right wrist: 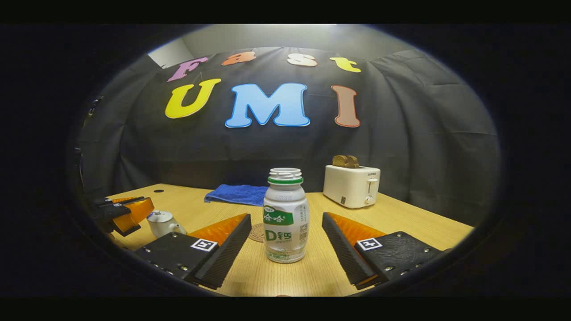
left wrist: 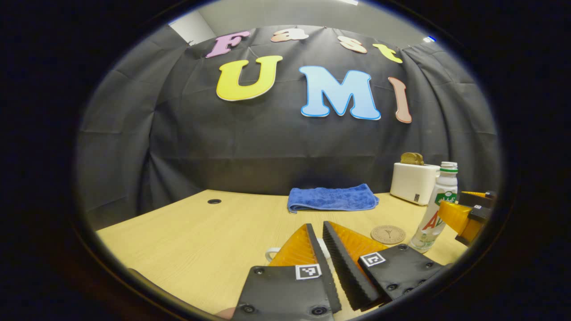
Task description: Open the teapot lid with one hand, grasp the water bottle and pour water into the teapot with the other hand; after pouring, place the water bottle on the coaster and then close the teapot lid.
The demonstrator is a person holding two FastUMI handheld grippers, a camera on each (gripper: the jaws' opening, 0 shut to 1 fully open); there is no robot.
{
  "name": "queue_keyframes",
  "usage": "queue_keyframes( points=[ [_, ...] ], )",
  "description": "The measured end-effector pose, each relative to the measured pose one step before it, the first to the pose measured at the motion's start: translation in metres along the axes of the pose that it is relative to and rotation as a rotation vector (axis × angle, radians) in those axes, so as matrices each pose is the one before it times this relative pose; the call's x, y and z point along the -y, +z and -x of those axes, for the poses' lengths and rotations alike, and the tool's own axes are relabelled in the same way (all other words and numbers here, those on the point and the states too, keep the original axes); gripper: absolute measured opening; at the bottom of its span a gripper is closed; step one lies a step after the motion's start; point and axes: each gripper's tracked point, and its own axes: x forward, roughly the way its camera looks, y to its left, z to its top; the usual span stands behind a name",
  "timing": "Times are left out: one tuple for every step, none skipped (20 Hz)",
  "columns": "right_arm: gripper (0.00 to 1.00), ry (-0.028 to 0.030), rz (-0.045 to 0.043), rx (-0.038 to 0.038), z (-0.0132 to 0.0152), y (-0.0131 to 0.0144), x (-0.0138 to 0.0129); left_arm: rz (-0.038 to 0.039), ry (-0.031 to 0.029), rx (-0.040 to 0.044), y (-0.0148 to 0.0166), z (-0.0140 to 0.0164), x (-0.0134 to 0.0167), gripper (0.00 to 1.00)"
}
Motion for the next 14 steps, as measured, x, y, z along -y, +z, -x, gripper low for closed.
queue_keyframes(
  points=[
    [0.98, -0.00039, -0.00133, 0.00004, 0.00023, -0.00025, 0.00041, -0.00165, -0.0009, -0.0033, -0.0011, -0.00091, 0.00061, 0.19],
    [0.98, -0.00078, -0.00058, -0.00039, -0.00031, -0.00022, -0.00017, -0.00169, 0.00122, -0.00149, -0.00043, 0.00021, 0.00022, 0.19],
    [0.98, -0.0006, 0.00006, -0.00074, 0.00036, -0.00016, 0.00036, -0.0013, 0.00058, -0.00016, -0.00025, -0.00055, -0.00008, 0.19],
    [0.98, -0.00002, 0.00093, -0.00145, 0.00008, 0.00019, 0.00006, -0.00033, -0.00135, -0.00124, 0.00051, -0.00096, 0.00007, 0.19],
    [0.98, 0.00019, 0.00163, -0.00102, -0.00029, -0.00093, -0.00028, -0.00204, 0.00059, -0.00122, -0.00101, 0.00031, 0.00034, 0.19],
    [0.98, -0.00016, 0.0021, 0.0, 0.00004, 0.0005, 0.00006, -0.00405, -0.00075, -0.00202, -0.00082, -0.00124, 0.0005, 0.19],
    [0.98, -0.00173, 0.0029, 0.00265, 0.00075, 0.0003, 0.00067, -0.00966, -0.00209, -0.00329, -0.00192, -0.00247, 0.00098, 0.17],
    [0.98, -0.00244, 0.00089, 0.00265, 0.00045, 0.00121, 0.00081, -0.0141, 0.00029, -0.0001, -0.00007, -0.00171, 0.00066, 0.07],
    [0.98, -0.00037, -0.00148, 0.00095, -0.00038, 0.00028, 0.00021, -0.01015, 0.0021, 0.0035, 0.00103, -0.00187, 0.00029, 0.07],
    [0.98, 0.00043, -0.00119, -0.00083, 0.00011, -0.00025, 0.00021, -0.00498, 0.00363, 0.00277, 0.00171, -0.0016, -0.00052, 0.17],
    [0.98, 0.0001, 0.00108, -0.00213, -0.00077, -0.00088, -0.00026, 0.00137, 0.00477, 0.00458, 0.0009, -0.00139, -0.00199, 0.17],
    [0.98, 0.00057, 0.00048, -0.00203, 0.00007, -0.00074, -0.00024, 0.00442, 0.00273, -0.00099, 0.00013, -0.0018, -0.00101, 0.17],
    [0.98, 0.00189, -0.00212, -0.00065, 0.00108, -0.00002, -0.00017, 0.00552, 0.00171, -0.00637, -0.00151, -0.00306, -0.00238, 0.17],
    [0.98, 0.00059, -0.00218, -0.00019, 0.00046, 0.00019, 0.00044, 0.00444, 0.00322, -0.00457, -0.00046, -0.00279, -0.0021, 0.17]
  ],
)
